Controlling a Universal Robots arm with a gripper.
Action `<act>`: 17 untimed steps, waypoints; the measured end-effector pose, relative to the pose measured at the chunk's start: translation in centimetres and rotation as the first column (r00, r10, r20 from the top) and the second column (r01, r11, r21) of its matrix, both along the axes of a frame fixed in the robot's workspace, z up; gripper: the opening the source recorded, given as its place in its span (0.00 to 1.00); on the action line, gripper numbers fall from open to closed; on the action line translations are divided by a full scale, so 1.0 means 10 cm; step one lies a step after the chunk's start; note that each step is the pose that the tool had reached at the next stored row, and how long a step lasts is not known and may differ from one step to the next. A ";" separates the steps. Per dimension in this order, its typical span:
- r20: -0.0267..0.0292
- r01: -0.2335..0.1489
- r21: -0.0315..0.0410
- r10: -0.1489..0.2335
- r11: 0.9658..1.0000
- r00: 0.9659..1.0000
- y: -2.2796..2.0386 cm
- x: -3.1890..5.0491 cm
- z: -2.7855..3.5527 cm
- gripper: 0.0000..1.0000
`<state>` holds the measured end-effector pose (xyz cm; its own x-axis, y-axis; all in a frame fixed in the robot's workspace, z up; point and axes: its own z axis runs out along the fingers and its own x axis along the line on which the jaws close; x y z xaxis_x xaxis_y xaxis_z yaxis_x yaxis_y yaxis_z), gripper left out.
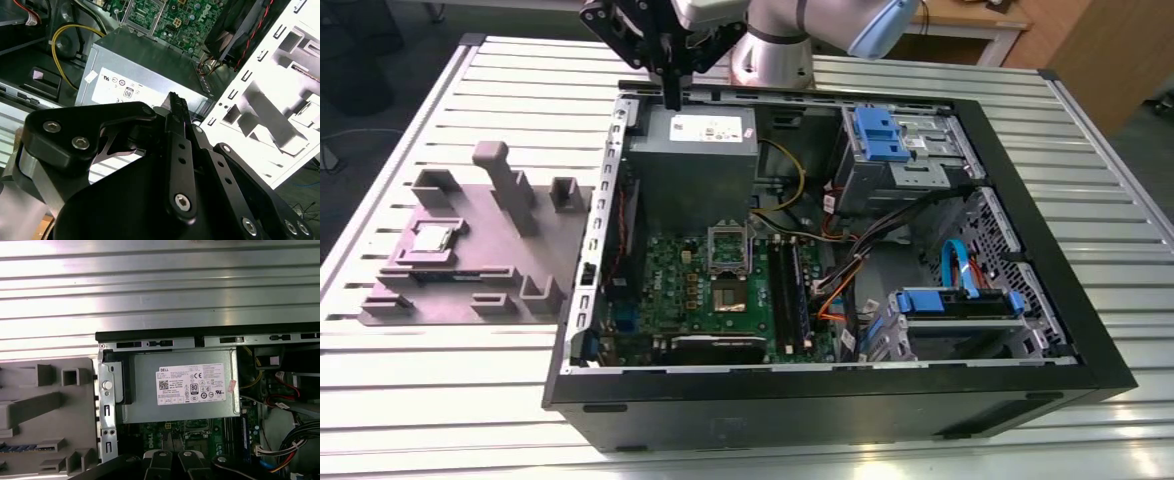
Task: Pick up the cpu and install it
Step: 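Reach for the cpu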
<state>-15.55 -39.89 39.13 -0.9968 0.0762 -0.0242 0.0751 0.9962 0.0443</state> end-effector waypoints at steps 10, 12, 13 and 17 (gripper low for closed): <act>0.000 0.000 0.000 0.000 1.000 1.000 0.000 -0.030 -0.005 0.10; 0.000 0.000 0.000 0.000 1.000 1.000 0.000 -0.039 -0.004 0.10; 0.000 0.000 0.000 0.000 1.000 1.000 0.000 -0.044 -0.005 0.10; 0.000 0.000 0.000 0.000 1.000 1.000 0.000 -0.058 -0.006 0.10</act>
<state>-16.13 -39.89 39.07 -0.9968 0.0762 -0.0240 0.0751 0.9962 0.0443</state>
